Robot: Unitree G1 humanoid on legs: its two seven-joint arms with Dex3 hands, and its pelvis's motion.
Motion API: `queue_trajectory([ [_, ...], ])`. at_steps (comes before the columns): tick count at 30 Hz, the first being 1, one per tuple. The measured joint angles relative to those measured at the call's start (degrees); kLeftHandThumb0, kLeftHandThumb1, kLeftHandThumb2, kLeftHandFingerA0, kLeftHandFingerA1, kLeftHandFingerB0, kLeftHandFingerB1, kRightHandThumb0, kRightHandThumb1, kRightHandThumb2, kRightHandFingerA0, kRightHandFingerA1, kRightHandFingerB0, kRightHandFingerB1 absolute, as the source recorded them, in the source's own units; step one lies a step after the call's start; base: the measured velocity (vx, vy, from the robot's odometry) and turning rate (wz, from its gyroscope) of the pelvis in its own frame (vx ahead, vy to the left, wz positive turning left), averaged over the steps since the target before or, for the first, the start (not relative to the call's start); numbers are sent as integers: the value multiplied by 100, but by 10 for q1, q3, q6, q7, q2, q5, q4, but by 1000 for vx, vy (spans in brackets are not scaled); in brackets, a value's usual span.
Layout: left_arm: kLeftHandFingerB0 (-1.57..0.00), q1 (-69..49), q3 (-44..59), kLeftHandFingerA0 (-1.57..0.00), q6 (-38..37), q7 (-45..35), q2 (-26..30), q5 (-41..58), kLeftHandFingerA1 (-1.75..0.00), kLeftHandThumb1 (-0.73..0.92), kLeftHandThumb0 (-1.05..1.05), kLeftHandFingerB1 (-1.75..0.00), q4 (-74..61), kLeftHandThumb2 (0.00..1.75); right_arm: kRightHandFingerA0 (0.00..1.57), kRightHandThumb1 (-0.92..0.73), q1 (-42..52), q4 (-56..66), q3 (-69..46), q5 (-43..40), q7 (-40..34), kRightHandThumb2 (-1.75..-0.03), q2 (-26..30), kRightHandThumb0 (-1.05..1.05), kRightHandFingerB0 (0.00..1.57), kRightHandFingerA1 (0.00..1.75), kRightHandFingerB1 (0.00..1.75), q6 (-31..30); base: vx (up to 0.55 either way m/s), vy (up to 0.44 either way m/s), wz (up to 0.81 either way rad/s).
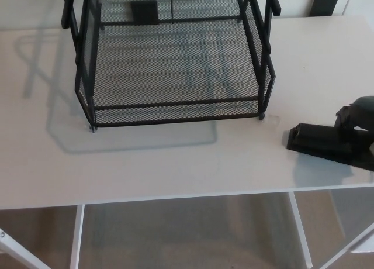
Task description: The robot walks towards a desk on which a file tray is kept in the middle and a stapler is kept to its right. The robot lifts the stapler using its right hand and places it on the file tray.
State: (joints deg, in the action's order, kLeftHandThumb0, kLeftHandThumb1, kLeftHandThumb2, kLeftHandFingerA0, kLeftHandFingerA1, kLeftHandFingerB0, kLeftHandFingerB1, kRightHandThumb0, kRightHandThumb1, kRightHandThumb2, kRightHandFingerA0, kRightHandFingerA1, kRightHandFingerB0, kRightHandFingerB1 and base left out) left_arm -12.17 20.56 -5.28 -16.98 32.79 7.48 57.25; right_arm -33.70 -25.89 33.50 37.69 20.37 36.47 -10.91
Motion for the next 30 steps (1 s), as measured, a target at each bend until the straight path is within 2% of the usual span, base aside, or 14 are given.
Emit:
queue_trajectory([
  [1, -35, 0, 0, -56, 0, 0, 0, 0, -44, 73, -57, -37, 0, 61, 75, -80, 5, 0, -1, 1, -11, -69, 0, -20, 61, 175, 153, 3, 0, 0, 0],
  [2, -36, -1, 0, -58, 0, 0, 0, 0, -45, 74, -57, -38, 0, 61, 76, -78, 11, 1, -2, 3, -24, -67, 0, -19, 62, 175, 149, 7, 0, 0, 0],
  [4, -36, -3, -1, -56, 0, 0, 0, 0, -46, 73, -58, -37, 0, 61, 75, -75, 20, 2, -4, 5, -43, -70, 0, -19, 61, 175, 154, 12, 0, 0, 0],
  [8, -36, 0, -1, -56, 0, 0, 0, 0, -45, 74, -57, -37, 7, 62, 75, -77, 35, 3, -11, 7, -81, -72, 0, -21, 62, 175, 153, 24, 0, 0, 0],
  [9, -37, 1, -2, -58, 0, 0, 0, 0, -45, 75, -58, -38, 10, 62, 102, -73, 39, 3, -14, 7, -91, -75, 0, -24, 63, 174, 144, 27, 0, 0, 0],
  [10, -37, 1, -3, -58, 0, 0, 0, -1, -45, 75, -58, -38, 11, 62, 102, -73, 43, 3, -17, 8, -105, -75, -1, -24, 63, 174, 144, 32, 0, 0, 0],
  [11, -36, 1, -5, -56, 0, 0, 0, -1, -45, 74, -58, -37, 12, 62, 80, -76, 46, 3, -18, 8, -114, -76, -1, -22, 65, 175, 154, 36, 0, 0, 0],
  [13, -37, 2, -8, -59, 0, 0, 0, -1, -46, 72, -60, -37, 16, 61, 80, -68, 54, 1, -24, 8, -134, -86, -2, -17, 62, 175, 167, 44, 0, 0, 0],
  [16, -37, 1, -11, -59, 0, 0, 0, -2, -45, 73, -60, -37, 21, 62, 83, -66, 67, -3, -32, 8, -165, -86, -6, -17, 65, 175, 165, 56, 0, 0, 0],
  [20, -38, -3, -15, -59, 0, 0, 1, -4, -45, 74, -56, -37, 27, 61, 75, -81, 91, -1, -51, 11, -205, -67, -5, -23, 63, 172, 157, 81, 0, 0, 0],
  [22, -39, -4, -16, -61, -1, 2, 2, -5, -45, 73, -56, -38, 29, 61, 74, -80, 98, 9, -62, 11, -209, -74, -4, -21, 62, 175, 158, 87, 0, 0, 0],
  [23, -39, -4, -16, -61, -3, 3, 2, -5, -45, 73, -57, -38, 32, 62, 73, -80, 103, 16, -72, 10, -209, -73, -4, -22, 58, 175, 158, 92, 0, 0, 0],
  [28, -39, -8, -16, -61, -13, 9, 2, -5, -45, 72, -57, -38, 33, 62, 73, -81, 108, 47, -130, -3, -207, -66, -4, -23, 62, 174, 157, 107, 0, 0, 0],
  [30, -40, -10, -16, -62, -14, 11, 3, -5, -45, 72, -57, -39, 33, 62, 71, -81, 108, 62, -159, -11, -207, -71, -4, -19, 61, 175, 158, 107, 0, 0, 0],
])
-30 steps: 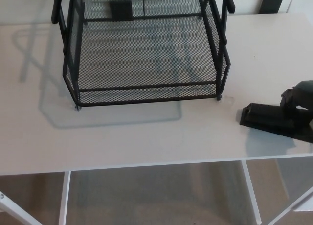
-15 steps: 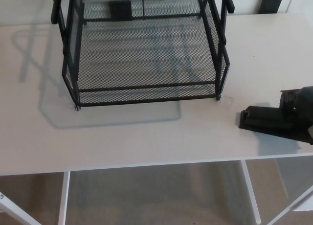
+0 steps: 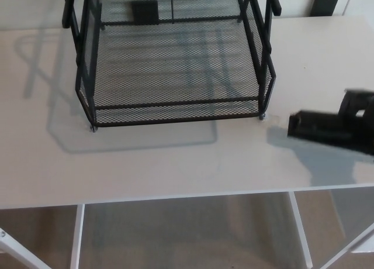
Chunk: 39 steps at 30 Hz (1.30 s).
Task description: The robot walks towards a desk on which a file tray is kept in the middle and a stapler is kept to its right. The robot lifts the stapler using its right hand and places it on the file tray.
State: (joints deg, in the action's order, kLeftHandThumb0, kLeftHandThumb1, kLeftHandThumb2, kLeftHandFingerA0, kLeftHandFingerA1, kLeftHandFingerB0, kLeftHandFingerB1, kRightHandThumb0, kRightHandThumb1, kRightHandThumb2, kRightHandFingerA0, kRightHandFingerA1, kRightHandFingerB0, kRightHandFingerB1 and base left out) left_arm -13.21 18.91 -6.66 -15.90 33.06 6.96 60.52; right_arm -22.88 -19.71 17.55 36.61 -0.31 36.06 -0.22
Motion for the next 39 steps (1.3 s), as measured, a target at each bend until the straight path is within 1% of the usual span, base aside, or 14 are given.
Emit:
queue_trajectory([
  [9, -43, 2, 0, -63, 0, 1, 1, 0, -45, 72, -53, -39, 15, 61, 75, -79, -32, 33, -67, -18, 21, -72, 15, -23, 65, 174, 155, 7, 0, 0, 0],
  [10, -42, 0, 0, -62, 0, 1, 1, 0, -45, 72, -55, -39, 15, 62, 79, -80, -44, 42, -72, -19, 28, -67, 23, -33, 72, 165, 78, 7, 0, 0, 0],
  [11, -43, -1, 0, -62, 0, 1, 2, 0, -45, 73, -55, -39, 15, 61, 79, -81, -55, 46, -74, -20, 33, -66, 26, -29, 69, 169, 105, 7, 0, 0, 0],
  [12, -43, -2, -1, -62, 0, 1, 2, 0, -45, 73, -56, -39, 15, 61, 88, -80, -66, 48, -76, -20, 37, -70, 29, -32, 76, 168, 124, 7, 0, 0, 0],
  [13, -43, -3, -2, -61, 0, 1, 3, 0, -45, 73, -55, -39, 15, 61, 80, -82, -84, 50, -78, -21, 42, -70, 33, -25, 64, 173, 147, 7, 0, 0, 0],
  [16, -42, -6, -4, -60, 0, 1, 4, 0, -44, 73, -56, -38, 17, 61, 78, -83, -133, 48, -80, -22, 51, -67, 37, -27, 60, 175, 160, 10, 0, 0, 0],
  [23, -42, -17, -5, -60, 0, 0, 6, 0, -45, 74, -56, -39, 9, 61, 77, -82, -253, 28, -61, -19, 79, -66, 34, -33, 63, 175, 159, 15, 0, 0, 0],
  [28, -42, -20, -5, -61, 0, 1, 6, 0, -45, 73, -58, -38, 5, 61, 79, -72, -344, 0, -35, -12, 105, -86, 8, -20, 67, 175, 162, 13, 0, 0, 0],
  [30, -42, -20, -5, -62, 0, 1, 6, 0, -45, 73, -57, -38, 7, 61, 79, -70, -377, -12, -24, -10, 113, -86, -5, -20, 65, 175, 167, 13, 0, 0, 0],
  [31, -43, -20, -5, -63, 0, 1, 6, 0, -45, 72, -57, -39, 7, 61, 78, -73, -395, -19, -19, -9, 118, -77, -12, -24, 61, 175, 169, 13, 0, 0, 0],
  [33, -43, -20, -5, -62, 0, 1, 6, 0, -45, 72, -56, -39, 9, 62, 79, -75, -424, -27, -6, -5, 124, -69, -26, -25, 64, 175, 160, 10, 0, 0, 0],
  [37, -42, -18, -5, -61, 0, 1, 6, 0, -45, 73, -56, -38, 10, 61, 81, -70, -493, -54, 27, 6, 139, -75, -69, -24, 65, 175, 165, 9, 0, 0, 0],
  [38, -41, -19, -5, -61, 0, 1, 6, 0, -45, 74, -57, -38, 8, 62, 82, -64, -507, -59, 36, 11, 143, -82, -79, -22, 66, 175, 167, 8, 0, 0, 0],
  [39, -41, -19, -6, -61, 0, 1, 6, 0, -45, 73, -58, -38, 7, 61, 80, -70, -521, -64, 47, 16, 148, -77, -91, -23, 66, 175, 162, 5, 0, 0, 0],
])
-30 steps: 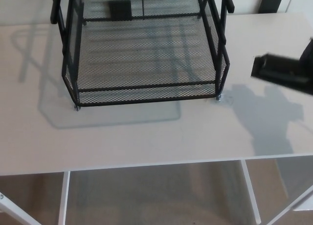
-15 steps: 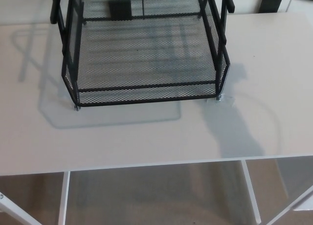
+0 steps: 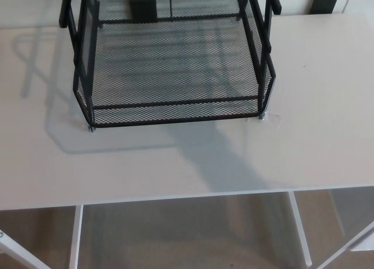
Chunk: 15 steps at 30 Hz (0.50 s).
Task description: The robot walks towards a desk on which a file tray is kept in the middle and a stapler is kept to its right. The robot lifts the stapler using its right hand and places it on the file tray.
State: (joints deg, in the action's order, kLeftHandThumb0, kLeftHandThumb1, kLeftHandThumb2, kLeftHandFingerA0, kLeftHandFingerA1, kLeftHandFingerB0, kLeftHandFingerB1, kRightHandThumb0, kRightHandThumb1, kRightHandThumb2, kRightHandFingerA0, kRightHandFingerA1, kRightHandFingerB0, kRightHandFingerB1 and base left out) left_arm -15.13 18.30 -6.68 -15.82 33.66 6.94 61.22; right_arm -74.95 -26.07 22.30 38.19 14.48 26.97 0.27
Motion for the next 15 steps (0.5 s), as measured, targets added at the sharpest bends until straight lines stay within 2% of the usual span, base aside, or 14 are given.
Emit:
queue_trajectory([
  [1, -42, 0, -1, -62, 0, 0, 0, 0, -45, 72, -59, -38, 0, 61, 80, -68, -9, -3, 11, 5, 5, -77, -10, -24, 62, 175, 165, -3, 0, 0, 0],
  [2, -41, 1, -2, -62, 0, 0, 0, 0, -45, 73, -57, -39, 0, 61, 78, -74, -15, -6, 21, 9, 10, -73, -21, -25, 64, 175, 155, -6, 0, 0, 0],
  [3, -41, 2, -3, -62, 0, 0, 0, 0, -45, 73, -57, -39, 2, 61, 78, -74, -20, -9, 34, 14, 17, -73, -31, -25, 64, 175, 155, -8, 0, 0, 0],
  [4, -41, 1, -3, -62, 0, 0, 0, 0, -45, 73, -57, -38, 2, 61, 101, -71, -23, -14, 43, 19, 25, -72, -41, -21, 65, 171, 144, -11, 0, 0, 0],
  [5, -41, 0, -4, -62, 0, 0, 0, 0, -45, 73, -57, -38, 2, 61, 101, -71, -23, -19, 53, 24, 32, -72, -52, -21, 65, 171, 144, -18, 0, 0, 0],
  [6, -41, -2, -5, -62, 0, 0, 0, 0, -45, 72, -58, -38, 3, 61, 80, -72, -23, -21, 61, 28, 37, -66, -60, -26, 65, 175, 151, -23, 0, 0, 0],
  [9, -41, -4, -9, -62, 0, 1, 0, -1, -46, 74, -55, -38, 5, 61, 77, -60, -24, -43, 83, 39, 54, -68, -94, -18, 68, 173, 141, -40, 0, 0, 0],
  [10, -42, -4, -10, -64, 0, 1, 0, -1, -46, 73, -55, -38, 5, 61, 90, -59, -24, -53, 91, 42, 62, -66, -106, -15, 75, 168, 125, -46, 0, 0, 0],
  [11, -42, -3, -11, -64, 0, 2, -1, -1, -46, 73, -55, -38, 6, 61, 90, -59, -24, -58, 96, 44, 68, -66, -115, -15, 75, 168, 125, -51, 0, 0, 0],
  [12, -41, -2, -12, -63, 0, 2, -1, -1, -46, 72, -57, -39, 7, 62, 74, -65, -24, -65, 101, 46, 73, -65, -126, -22, 70, 171, 126, -57, 0, 0, 0],
  [13, -43, -2, -12, -63, 0, 2, -2, -1, -46, 73, -56, -39, 5, 62, 73, -66, -24, -70, 105, 48, 77, -68, -135, -21, 66, 174, 136, -63, 0, 0, 0],
  [14, -42, -3, -13, -63, 0, 2, -3, -1, -46, 72, -57, -39, 4, 61, 89, -68, -24, -72, 106, 48, 78, -69, -139, -17, 63, 169, 141, -65, 0, 0, 0],
  [15, -42, -6, -13, -63, -1, 2, -4, -1, -46, 72, -57, -39, -3, 61, 89, -68, -24, -77, 108, 49, 83, -69, -152, -17, 63, 169, 141, -73, 0, 0, 0],
])
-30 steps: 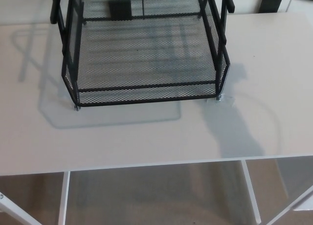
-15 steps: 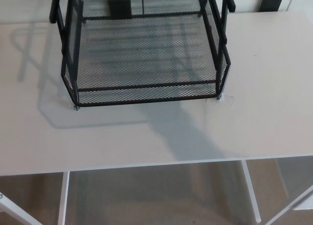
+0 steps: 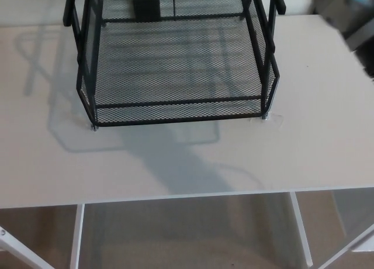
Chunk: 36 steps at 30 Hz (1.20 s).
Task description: The robot walks towards a desk on which a file tray is kept in the middle and a stapler is kept to its right. The robot lifts the stapler using its right hand and places it on the file tray.
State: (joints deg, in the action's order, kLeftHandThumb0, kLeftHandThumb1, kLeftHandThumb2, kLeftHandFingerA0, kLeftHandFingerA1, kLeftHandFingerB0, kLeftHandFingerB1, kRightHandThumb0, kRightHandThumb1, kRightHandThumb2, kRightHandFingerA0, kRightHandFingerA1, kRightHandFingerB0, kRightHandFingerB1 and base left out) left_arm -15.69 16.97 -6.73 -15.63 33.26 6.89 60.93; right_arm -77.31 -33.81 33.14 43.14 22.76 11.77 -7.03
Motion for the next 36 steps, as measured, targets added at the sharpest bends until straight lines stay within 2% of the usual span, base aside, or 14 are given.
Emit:
queue_trajectory([
  [4, -41, -2, -3, -62, 0, 0, -4, 0, -47, 73, -59, -39, -16, 61, 72, -70, 20, 0, 4, 3, 3, -67, -39, -22, 70, 168, 116, -23, 0, 0, 0],
  [11, -42, -7, -9, -62, 0, 0, -17, 0, -46, 74, -57, -38, -31, 62, 73, -58, 86, 5, 21, 8, 19, -61, -51, -18, 64, 174, 144, -45, 0, 0, 0],
  [12, -41, -7, -10, -63, 0, 0, -18, -1, -46, 73, -58, -38, -31, 62, 69, -62, 96, 11, 25, 9, 22, -61, -50, -24, 65, 137, 54, -49, 0, 0, 0],
  [14, -42, -6, -13, -62, 0, 1, -19, -2, -46, 73, -59, -39, -28, 62, 76, -66, 117, 22, 25, 11, 29, -64, -52, -24, 64, 123, 51, -58, 0, 0, 0],
  [16, -42, -5, -16, -61, -1, 1, -19, -4, -47, 73, -60, -40, -26, 62, 70, -66, 143, 30, 25, 11, 32, -63, -56, -24, 68, 151, 71, -69, 0, 0, 0],
  [17, -42, -5, -17, -61, -2, 1, -19, -5, -46, 74, -57, -39, -26, 61, 69, -70, 154, 31, 25, 12, 33, -63, -57, -21, 54, 175, 152, -73, 0, 0, 0],
  [22, -41, -5, -18, -62, -6, 1, -19, -9, -46, 73, -59, -38, -21, 61, 71, -72, 182, 43, 22, 14, 28, -65, -61, -24, 58, 175, 154, -89, 0, 0, 0],
  [23, -41, -5, -18, -62, -6, 1, -19, -9, -46, 73, -58, -38, -20, 61, 72, -72, 186, 45, 20, 14, 24, -63, -62, -27, 57, 169, 141, -90, 0, 0, 0],
  [24, -42, -4, -18, -62, -6, 1, -19, -10, -46, 73, -58, -39, -19, 61, 70, -72, 192, 47, 17, 14, 17, -64, -62, -31, 61, 139, 75, -90, 0, 0, 0],
  [26, -43, -5, -18, -63, -6, 1, -19, -11, -46, 72, -58, -38, -20, 61, 74, -72, 204, 50, 10, 14, 3, -64, -62, -34, 51, 133, 51, -89, 0, 0, 0],
  [27, -43, -5, -18, -63, -6, 2, -19, -12, -46, 73, -58, -38, -21, 62, 60, -58, 213, 53, 5, 13, -8, -86, -63, -47, 23, 94, 48, -88, 0, 0, 0],
  [28, -42, -4, -19, -62, -6, 3, -19, -13, -46, 73, -57, -39, -19, 61, 26, -67, 215, 53, 3, 14, -15, -60, -63, -48, 14, 64, 32, -86, 0, 0, 0],
  [29, -42, -2, -20, -62, -6, 4, -19, -13, -46, 73, -57, -39, -17, 61, 0, -43, 215, 54, 3, 15, -21, -79, -62, -80, 0, 13, 14, -85, 0, 0, 0],
  [36, -43, -2, -20, -63, -6, 5, -19, -13, -47, 73, -59, -40, -16, 62, 0, -57, 179, 44, 22, 20, 8, -90, -45, -100, 0, 19, 8, -85, 0, 0, 0],
])
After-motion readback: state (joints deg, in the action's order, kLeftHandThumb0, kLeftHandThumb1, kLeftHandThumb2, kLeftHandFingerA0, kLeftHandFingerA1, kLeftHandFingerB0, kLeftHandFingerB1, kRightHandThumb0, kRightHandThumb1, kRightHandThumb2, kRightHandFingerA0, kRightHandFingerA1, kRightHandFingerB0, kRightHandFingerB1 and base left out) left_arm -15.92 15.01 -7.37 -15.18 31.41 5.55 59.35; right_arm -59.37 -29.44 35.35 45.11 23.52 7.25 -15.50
